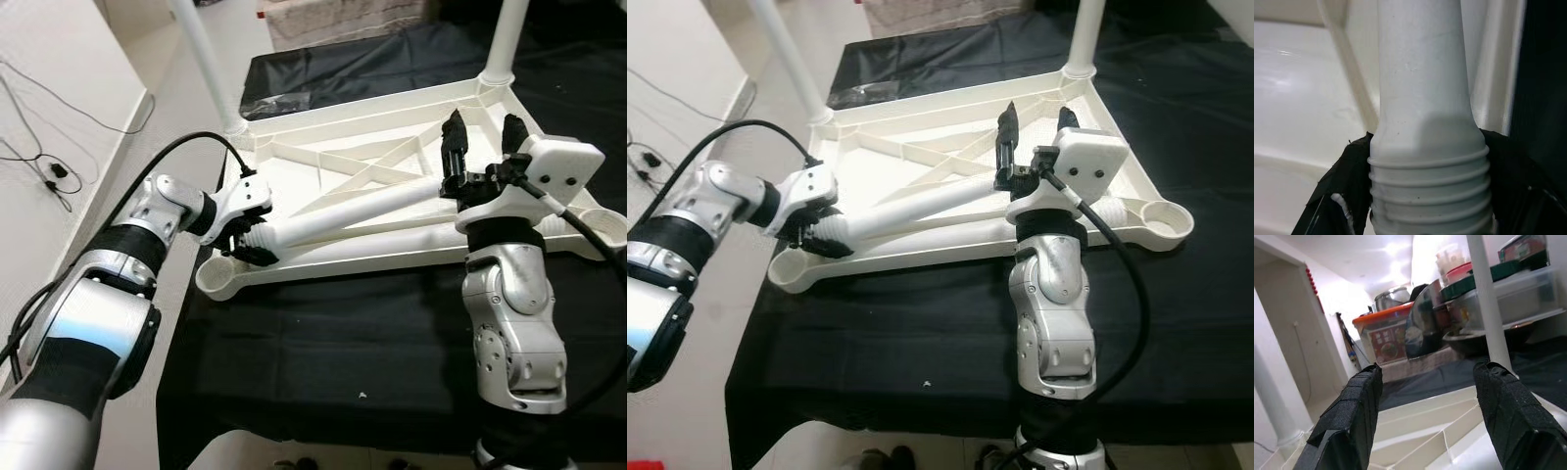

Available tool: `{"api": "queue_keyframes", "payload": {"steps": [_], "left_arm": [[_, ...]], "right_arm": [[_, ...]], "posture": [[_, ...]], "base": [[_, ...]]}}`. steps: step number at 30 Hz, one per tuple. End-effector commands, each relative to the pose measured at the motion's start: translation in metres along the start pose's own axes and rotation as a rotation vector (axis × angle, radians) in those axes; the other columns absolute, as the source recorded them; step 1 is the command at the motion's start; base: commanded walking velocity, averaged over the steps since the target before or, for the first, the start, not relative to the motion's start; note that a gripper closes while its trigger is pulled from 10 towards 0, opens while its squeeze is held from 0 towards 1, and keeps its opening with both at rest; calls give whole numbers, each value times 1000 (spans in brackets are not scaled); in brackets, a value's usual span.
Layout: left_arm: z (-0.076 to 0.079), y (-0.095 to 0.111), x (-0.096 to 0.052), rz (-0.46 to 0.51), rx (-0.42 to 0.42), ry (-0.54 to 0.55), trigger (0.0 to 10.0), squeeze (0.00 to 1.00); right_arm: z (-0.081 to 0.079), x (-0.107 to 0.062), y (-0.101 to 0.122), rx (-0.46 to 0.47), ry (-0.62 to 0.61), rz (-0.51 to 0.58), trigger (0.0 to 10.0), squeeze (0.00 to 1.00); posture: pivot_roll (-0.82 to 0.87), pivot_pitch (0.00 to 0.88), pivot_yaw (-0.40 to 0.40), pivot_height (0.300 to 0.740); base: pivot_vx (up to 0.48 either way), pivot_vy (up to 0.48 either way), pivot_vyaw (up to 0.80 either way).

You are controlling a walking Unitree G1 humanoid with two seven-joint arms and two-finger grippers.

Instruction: Building children table

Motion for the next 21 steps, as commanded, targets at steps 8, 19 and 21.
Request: {"api": "queue_keyframes", "payload": {"steps": [8,19,21], "left_arm": [[-12,-7,-8,43,-45,156,2196,0],[-37,7,-21,171,0,496,10000,0],[-37,6,-24,182,27,552,10000,0]], "right_arm": [[-9,0,-6,26,31,-10,10000,0],[-6,-2,-28,163,-21,-118,10000,0],[-7,-3,-34,179,-20,-145,10000,0]], "posture": [[82,143,108,740],[78,131,102,740],[79,132,95,740]], "base": [[0,0,0],[0,0,0],[0,0,0]]}}
Point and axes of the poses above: a point about 5 cm out from each wrist's last joint towards the gripper, its own x axis pointing out of the wrist towards the gripper, its own y axis along the axis of the wrist's last joint, z = x × y, the point moved 3 cm from there along x, pointing out of the wrist towards the gripper, and after that the axes turned 3 degrees about x, right-handed, at the moved point
